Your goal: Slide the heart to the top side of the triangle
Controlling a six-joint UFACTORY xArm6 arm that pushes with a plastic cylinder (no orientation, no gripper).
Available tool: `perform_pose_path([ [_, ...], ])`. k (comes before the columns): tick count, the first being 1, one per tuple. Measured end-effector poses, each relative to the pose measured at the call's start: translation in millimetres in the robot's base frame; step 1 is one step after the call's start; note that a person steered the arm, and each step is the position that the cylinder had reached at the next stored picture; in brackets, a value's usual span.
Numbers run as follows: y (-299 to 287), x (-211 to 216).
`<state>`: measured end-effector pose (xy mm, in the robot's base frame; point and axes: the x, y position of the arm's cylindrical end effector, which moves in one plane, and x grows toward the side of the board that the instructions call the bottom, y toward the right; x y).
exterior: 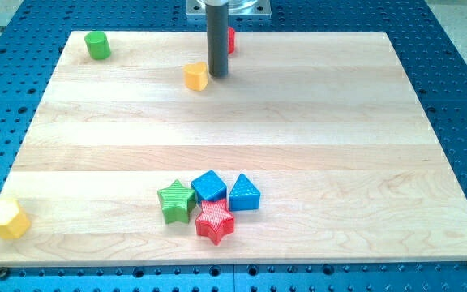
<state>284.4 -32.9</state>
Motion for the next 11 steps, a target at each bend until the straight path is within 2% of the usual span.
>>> perform_pose_path([
  [1,-45,0],
  [2,-43,47],
  [3,-32,117],
  [4,-68,113],
  [5,-95,73],
  [6,-44,36],
  [7,8,86],
  [8,27,163],
  [10,-13,83],
  [11,71,104],
])
